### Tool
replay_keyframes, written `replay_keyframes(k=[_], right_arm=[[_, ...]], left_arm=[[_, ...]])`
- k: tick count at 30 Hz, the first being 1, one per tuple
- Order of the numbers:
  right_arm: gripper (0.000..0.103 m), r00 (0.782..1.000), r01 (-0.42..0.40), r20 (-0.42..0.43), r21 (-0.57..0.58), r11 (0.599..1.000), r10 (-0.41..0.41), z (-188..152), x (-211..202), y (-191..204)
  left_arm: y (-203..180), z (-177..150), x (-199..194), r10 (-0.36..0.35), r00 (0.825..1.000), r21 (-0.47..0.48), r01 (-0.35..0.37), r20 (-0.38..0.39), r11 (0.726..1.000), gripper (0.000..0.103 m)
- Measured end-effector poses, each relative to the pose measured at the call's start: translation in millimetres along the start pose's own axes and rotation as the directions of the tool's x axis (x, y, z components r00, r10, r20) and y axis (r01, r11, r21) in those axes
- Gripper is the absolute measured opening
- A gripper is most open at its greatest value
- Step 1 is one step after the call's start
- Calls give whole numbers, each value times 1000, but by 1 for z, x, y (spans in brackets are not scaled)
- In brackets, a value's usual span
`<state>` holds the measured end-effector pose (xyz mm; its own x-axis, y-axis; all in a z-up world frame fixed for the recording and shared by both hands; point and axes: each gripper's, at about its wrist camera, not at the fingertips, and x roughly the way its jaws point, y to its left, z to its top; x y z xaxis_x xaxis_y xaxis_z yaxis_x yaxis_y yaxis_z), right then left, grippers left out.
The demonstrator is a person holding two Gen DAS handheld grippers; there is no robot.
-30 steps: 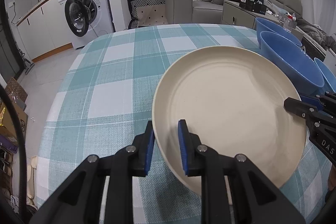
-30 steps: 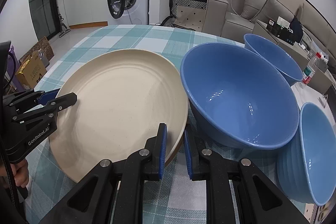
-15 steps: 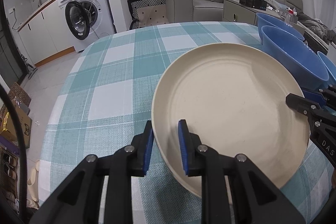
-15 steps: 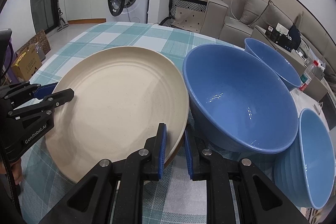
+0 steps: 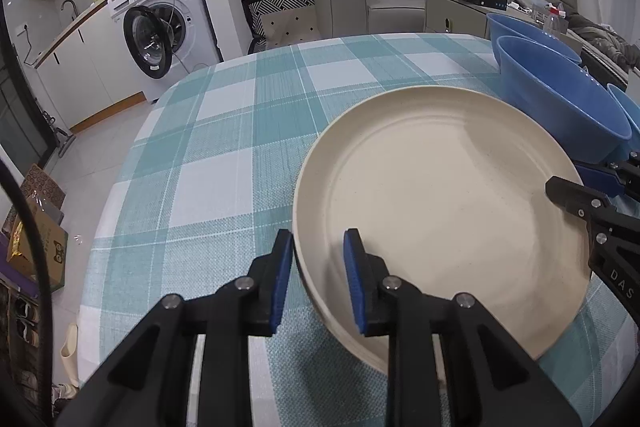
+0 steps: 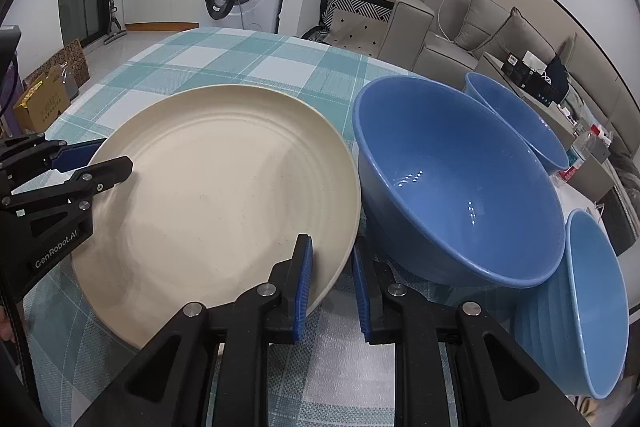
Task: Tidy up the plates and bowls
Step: 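Lift and carry the cream plate with the left tool while the right tool carries its plate, then lower the cream plate and open the left gripper while the right gripper releases its plate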
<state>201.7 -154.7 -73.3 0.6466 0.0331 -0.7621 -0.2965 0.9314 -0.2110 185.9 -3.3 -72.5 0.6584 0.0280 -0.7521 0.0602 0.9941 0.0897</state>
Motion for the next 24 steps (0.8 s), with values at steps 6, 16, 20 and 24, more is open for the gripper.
replay_keyframes(k=[6, 16, 20, 24], right_arm=[[19, 1000, -1, -2, -2, 1000, 1, 1, 1, 0], [30, 998, -61, -15, 10, 998, 61, 2, 2, -4], [46, 997, -70, -13, 9, 998, 70, 0, -6, -5], [76, 995, -101, 2, 4, 995, 101, -2, -22, -6]], left_arm=[[2, 0, 0, -8, 1000, -4, 8, -3, 1000, 27], [11, -2, 2, -45, 999, -51, 43, -27, 998, 51], [19, -4, -1, -56, 998, -82, 53, -39, 995, 53], [27, -3, -14, -91, 996, -116, 89, -15, 989, 55]])
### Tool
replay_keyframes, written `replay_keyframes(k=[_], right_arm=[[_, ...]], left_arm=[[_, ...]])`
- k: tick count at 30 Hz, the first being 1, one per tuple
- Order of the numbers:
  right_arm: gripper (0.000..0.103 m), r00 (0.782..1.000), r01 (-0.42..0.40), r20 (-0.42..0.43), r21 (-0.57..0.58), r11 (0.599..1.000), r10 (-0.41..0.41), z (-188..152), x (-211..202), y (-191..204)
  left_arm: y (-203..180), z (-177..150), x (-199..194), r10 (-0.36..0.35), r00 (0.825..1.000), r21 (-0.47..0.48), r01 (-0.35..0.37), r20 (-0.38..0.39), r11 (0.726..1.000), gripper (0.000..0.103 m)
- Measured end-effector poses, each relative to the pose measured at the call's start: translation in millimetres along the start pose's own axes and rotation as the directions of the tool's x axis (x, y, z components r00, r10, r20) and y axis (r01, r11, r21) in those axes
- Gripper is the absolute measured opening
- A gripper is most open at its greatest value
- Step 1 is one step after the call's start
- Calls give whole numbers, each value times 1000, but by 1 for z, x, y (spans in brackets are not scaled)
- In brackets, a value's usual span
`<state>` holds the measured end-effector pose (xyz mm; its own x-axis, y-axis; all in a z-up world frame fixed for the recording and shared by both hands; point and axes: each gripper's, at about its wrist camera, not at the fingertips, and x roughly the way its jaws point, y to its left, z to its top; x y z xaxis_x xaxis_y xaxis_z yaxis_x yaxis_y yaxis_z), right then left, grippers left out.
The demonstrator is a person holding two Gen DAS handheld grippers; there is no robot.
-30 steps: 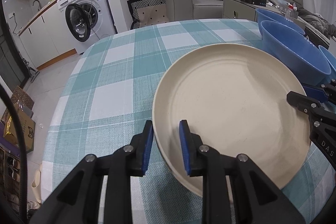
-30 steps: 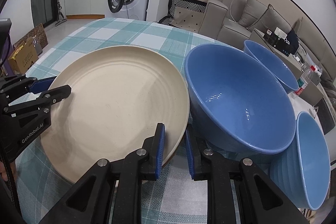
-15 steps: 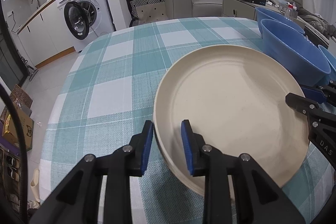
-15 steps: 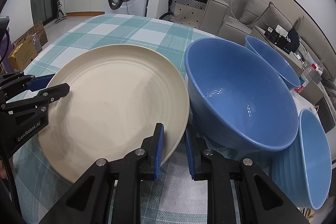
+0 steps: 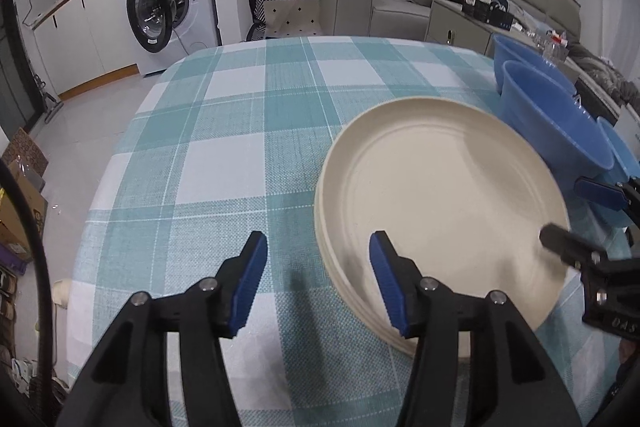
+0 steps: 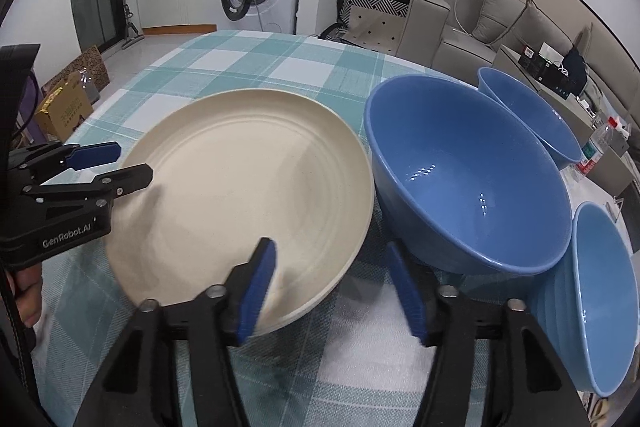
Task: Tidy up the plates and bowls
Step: 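Lower the cream plate and open the left gripper while the right gripper releases its plate, then move the left tool to a blue bowl rim while the right tool approaches another bowl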
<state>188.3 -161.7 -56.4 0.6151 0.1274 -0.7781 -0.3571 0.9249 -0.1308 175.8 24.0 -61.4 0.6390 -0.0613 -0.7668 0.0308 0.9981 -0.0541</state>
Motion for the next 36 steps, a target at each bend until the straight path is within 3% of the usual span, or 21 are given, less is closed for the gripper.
replay_keyframes(k=[1, 3, 4, 5, 7, 8, 13, 22, 31, 36], right_arm=[[82, 1000, 0, 10, -5, 1000, 0, -1, -7, 0], [84, 1000, -11, 19, -20, 1000, 11, -1, -19, 0], [85, 1000, -15, 26, -25, 1000, 15, -1, -27, -1], [86, 999, -16, 38, -22, 1000, 17, -2, -36, -3], [102, 998, 1, 63, -10, 1000, 0, -3, -50, -8], [103, 997, 8, 75, -3, 1000, -8, -3, -58, -12], [103, 992, 19, 124, 42, 999, -24, 0, -99, -40], [103, 969, 97, 207, 171, 980, -132, 2, -160, -124], [103, 960, 120, 211, 284, 951, -184, 8, -180, -198], [103, 958, 135, 200, 322, 937, -206, 15, -172, -221]], left_arm=[[1, 1, -5, -10, 1000, -6, 10, 8, 1000, 57], [2, 4, -13, -30, 999, -16, 30, 20, 999, 76], [2, 5, -18, -38, 999, -20, 39, 33, 999, 95], [2, 6, -25, -43, 998, -22, 44, 54, 999, 101], [-1, 10, -36, -60, 995, -17, 62, 86, 998, 101], [-3, 12, -41, -71, 993, -13, 73, 92, 997, 102], [-19, 25, -62, -108, 986, 16, 107, 130, 994, 103], [-59, 52, -73, -139, 977, 89, 126, 163, 988, 103], [-96, 86, -58, -173, 972, 121, 154, 161, 981, 103], [-117, 104, -46, -189, 970, 156, 165, 155, 974, 103]])
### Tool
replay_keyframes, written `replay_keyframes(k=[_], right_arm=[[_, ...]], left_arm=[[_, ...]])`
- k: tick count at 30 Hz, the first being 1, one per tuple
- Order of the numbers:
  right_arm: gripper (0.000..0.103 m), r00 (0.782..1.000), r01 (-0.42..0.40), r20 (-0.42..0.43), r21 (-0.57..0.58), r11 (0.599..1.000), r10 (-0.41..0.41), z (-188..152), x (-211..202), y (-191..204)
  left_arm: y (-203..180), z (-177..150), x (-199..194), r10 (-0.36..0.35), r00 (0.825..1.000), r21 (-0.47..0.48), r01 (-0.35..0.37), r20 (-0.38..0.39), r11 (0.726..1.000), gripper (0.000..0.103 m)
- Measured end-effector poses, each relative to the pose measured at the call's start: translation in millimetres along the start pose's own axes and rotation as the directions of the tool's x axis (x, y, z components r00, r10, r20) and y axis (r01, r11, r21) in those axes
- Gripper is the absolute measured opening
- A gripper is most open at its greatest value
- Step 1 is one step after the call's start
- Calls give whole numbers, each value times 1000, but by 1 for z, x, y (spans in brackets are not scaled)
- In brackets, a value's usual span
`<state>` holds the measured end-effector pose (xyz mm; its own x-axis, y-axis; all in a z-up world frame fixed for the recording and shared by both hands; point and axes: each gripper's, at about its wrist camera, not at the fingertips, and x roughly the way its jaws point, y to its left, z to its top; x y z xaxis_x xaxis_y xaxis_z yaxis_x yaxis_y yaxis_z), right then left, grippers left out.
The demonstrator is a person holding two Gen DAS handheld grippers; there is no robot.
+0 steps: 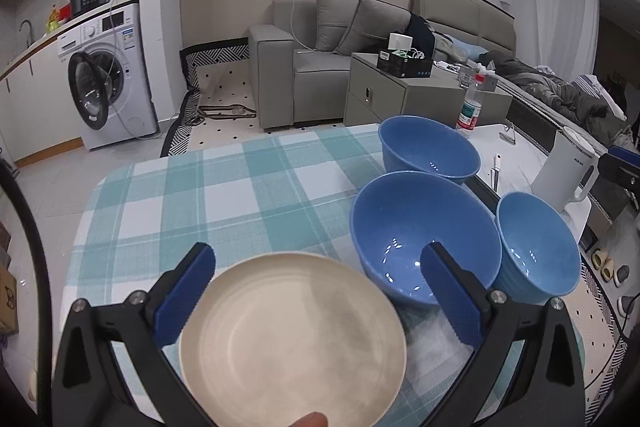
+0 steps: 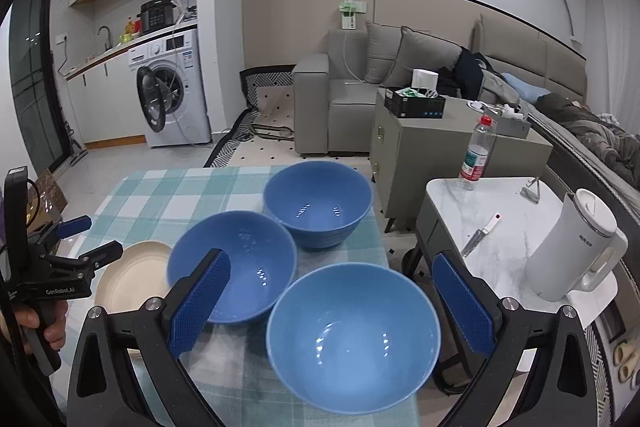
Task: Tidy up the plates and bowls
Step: 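Move the left tool to a blue bowl rim while the right tool approaches another bowl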
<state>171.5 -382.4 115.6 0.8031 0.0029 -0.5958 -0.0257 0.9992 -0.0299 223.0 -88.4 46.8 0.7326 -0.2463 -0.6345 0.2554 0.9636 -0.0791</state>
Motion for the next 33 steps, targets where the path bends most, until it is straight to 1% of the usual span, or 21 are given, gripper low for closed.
replay_keyframes(k=[4, 11, 18, 25, 33], right_arm=[[103, 1000, 5, -25, 29, 1000, -4, 6, 20, -13], [103, 997, 22, -69, 65, 998, -17, 15, 57, -25], [103, 996, 29, -86, 69, 997, -23, 31, 75, -33], [103, 992, 22, -123, 96, 995, -10, 51, 100, -43], [103, 986, 14, -168, 130, 991, 8, 62, 134, -58]], left_arm=[[-9, 13, 18, -12, 1000, 19, 13, -17, 1000, 103], [-19, 35, 44, -31, 999, 39, 32, -37, 999, 103], [-26, 56, 64, -43, 998, 51, 45, -53, 998, 103], [-35, 78, 87, -44, 997, 68, 48, -70, 996, 103], [-43, 94, 115, -45, 994, 72, 53, -103, 996, 103]])
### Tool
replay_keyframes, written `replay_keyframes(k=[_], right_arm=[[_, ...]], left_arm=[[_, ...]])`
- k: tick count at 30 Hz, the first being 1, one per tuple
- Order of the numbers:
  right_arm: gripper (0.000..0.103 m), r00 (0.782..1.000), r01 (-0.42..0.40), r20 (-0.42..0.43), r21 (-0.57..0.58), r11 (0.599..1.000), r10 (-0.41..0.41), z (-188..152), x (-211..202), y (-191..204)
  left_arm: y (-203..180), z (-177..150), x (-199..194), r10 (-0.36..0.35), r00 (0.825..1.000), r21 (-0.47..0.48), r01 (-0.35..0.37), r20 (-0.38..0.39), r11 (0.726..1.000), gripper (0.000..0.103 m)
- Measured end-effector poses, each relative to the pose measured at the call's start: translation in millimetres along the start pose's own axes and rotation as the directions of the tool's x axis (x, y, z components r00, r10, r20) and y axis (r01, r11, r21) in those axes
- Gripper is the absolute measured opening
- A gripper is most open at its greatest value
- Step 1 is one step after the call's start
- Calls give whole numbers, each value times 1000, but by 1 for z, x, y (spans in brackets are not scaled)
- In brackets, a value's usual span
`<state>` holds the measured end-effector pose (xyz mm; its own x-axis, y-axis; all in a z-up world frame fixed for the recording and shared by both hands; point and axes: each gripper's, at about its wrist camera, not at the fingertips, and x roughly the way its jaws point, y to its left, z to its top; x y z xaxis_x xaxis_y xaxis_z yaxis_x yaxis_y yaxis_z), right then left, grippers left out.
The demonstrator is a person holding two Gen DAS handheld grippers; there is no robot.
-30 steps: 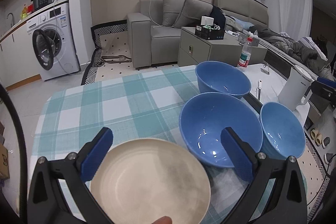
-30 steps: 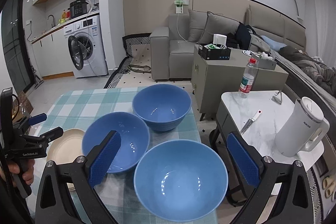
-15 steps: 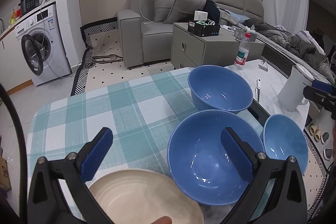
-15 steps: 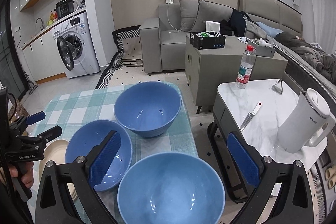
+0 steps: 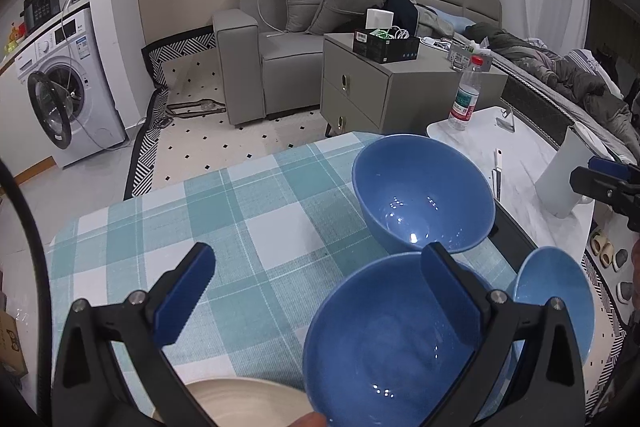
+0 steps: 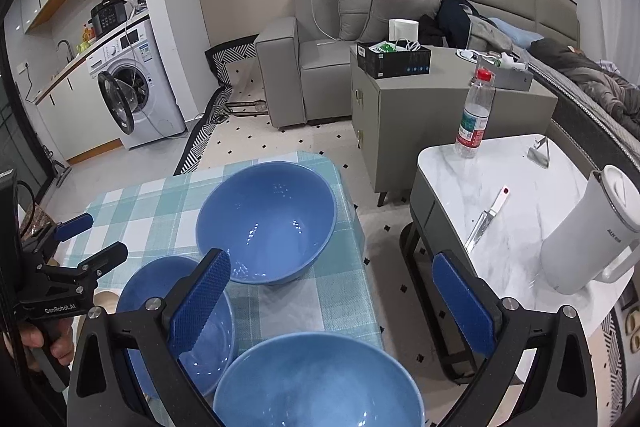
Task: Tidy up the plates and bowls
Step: 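Move the left tool to a blue bowl rim while the right tool approaches another bowl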
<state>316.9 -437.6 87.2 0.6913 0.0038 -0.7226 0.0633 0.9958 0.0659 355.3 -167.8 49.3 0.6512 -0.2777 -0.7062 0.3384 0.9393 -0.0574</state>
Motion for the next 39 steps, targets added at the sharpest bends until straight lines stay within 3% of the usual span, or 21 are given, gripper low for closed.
replay_keyframes(k=[35, 39], right_arm=[[102, 992, -16, -121, -4, 1000, 16, 12, 92, -6], [93, 989, -31, -142, 6, 999, 32, 12, 103, -6]], left_arm=[[-9, 27, 81, -19, 994, 18, 21, -107, 1000, 101], [-11, 29, 86, -40, 992, 25, 44, -116, 999, 98]])
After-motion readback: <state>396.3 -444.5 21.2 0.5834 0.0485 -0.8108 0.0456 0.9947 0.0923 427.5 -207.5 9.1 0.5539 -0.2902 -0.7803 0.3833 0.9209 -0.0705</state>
